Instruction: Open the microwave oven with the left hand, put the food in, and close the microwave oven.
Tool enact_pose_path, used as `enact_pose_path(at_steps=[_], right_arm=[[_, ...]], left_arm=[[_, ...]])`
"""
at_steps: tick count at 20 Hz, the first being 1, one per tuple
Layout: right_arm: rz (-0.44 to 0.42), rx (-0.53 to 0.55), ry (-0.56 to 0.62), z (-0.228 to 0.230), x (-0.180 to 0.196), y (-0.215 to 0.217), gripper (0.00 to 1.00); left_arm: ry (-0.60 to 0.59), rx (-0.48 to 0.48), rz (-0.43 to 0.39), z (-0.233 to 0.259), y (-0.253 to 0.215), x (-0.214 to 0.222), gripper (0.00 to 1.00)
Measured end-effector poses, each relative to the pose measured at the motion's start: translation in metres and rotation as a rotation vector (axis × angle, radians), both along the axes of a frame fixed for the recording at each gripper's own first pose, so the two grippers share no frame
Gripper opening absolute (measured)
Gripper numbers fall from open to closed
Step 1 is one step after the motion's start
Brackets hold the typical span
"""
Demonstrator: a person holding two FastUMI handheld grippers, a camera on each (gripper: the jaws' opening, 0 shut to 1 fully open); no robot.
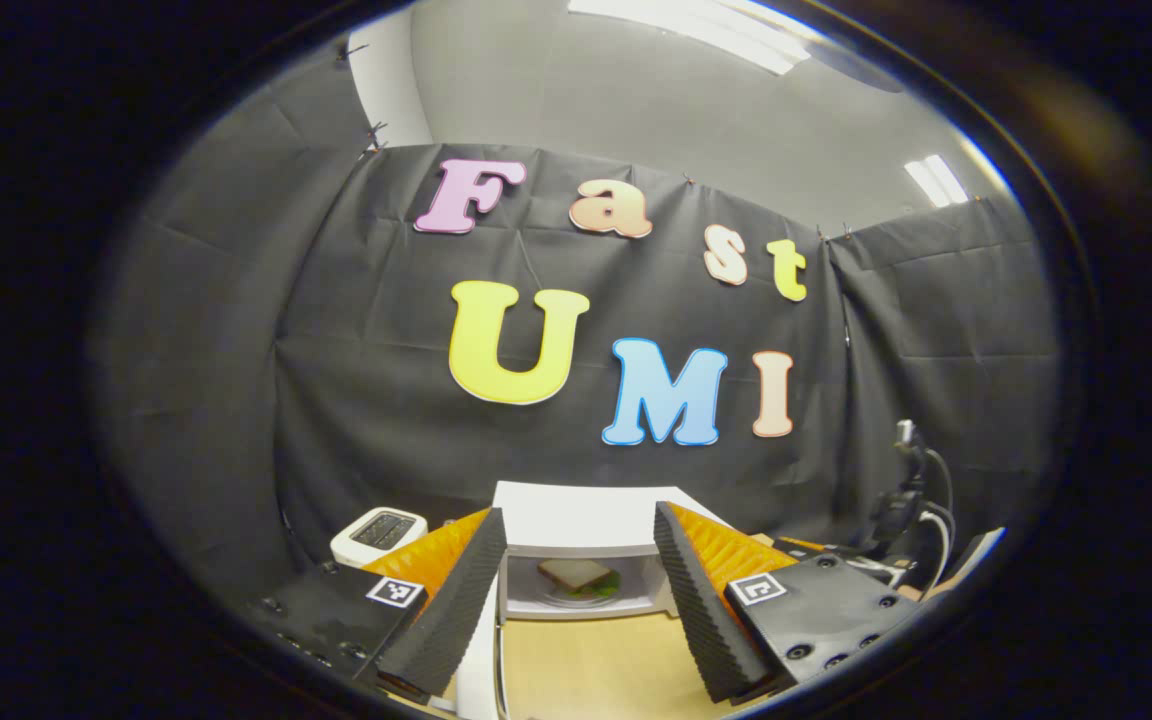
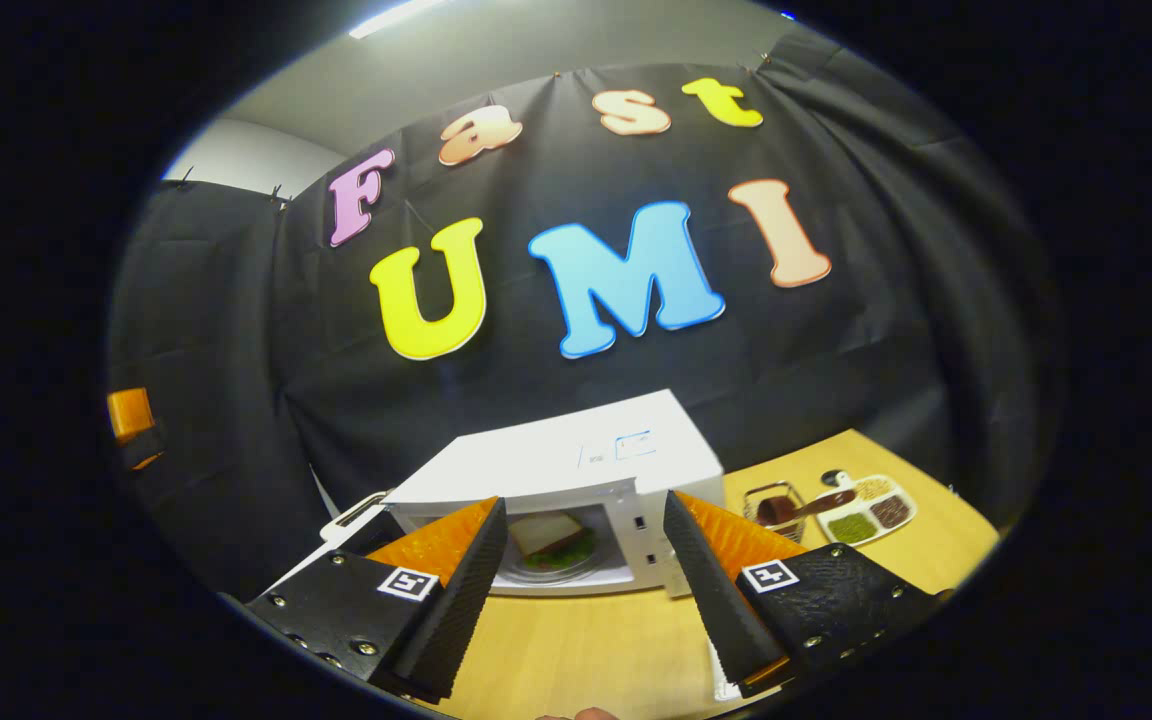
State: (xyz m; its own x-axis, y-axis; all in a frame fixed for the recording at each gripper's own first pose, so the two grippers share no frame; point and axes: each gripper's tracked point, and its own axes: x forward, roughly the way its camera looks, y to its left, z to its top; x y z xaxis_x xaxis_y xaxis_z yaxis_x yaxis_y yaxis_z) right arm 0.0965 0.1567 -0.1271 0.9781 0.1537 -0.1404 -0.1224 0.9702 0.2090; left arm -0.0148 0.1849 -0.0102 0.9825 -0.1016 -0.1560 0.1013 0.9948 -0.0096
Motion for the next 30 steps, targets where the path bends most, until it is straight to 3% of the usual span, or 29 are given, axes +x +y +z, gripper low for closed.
enact_pose_path(at_steps=[4, 9, 13, 21, 22, 24, 25, 26, 30], right_arm=[[-0.094, -0.080, -0.099, 0.052, -0.032, -0.047, 0.94], [-0.137, -0.157, -0.181, 0.104, -0.065, -0.059, 0.94], [-0.124, -0.181, -0.237, 0.130, -0.082, -0.047, 0.94], [-0.068, -0.170, -0.239, 0.126, -0.085, -0.026, 0.95], [-0.068, -0.166, -0.243, 0.127, -0.084, -0.027, 0.95], [-0.081, -0.170, -0.242, 0.126, -0.080, -0.029, 0.94], [-0.083, -0.166, -0.242, 0.126, -0.079, -0.029, 0.94], [-0.084, -0.157, -0.241, 0.127, -0.078, -0.028, 0.94], [-0.086, -0.131, -0.217, 0.119, -0.076, -0.030, 0.94]], left_arm=[[-0.017, 0.034, -0.027, 0.002, -0.018, 0.003, 0.94], [-0.058, 0.062, -0.052, 0.016, -0.038, 0.005, 0.96], [-0.066, 0.053, -0.059, 0.018, -0.043, 0.001, 0.97], [-0.060, 0.080, -0.023, 0.017, -0.024, -0.014, 0.96], [-0.056, 0.085, -0.014, 0.016, -0.019, -0.017, 0.89], [-0.043, 0.111, 0.048, 0.011, 0.008, -0.023, 0.33], [-0.011, 0.091, 0.035, 0.004, 0.014, -0.028, 0.05], [0.014, 0.067, 0.026, -0.011, 0.014, -0.036, 0.07], [0.128, 0.104, 0.174, -0.059, 0.104, -0.073, 0.07]])
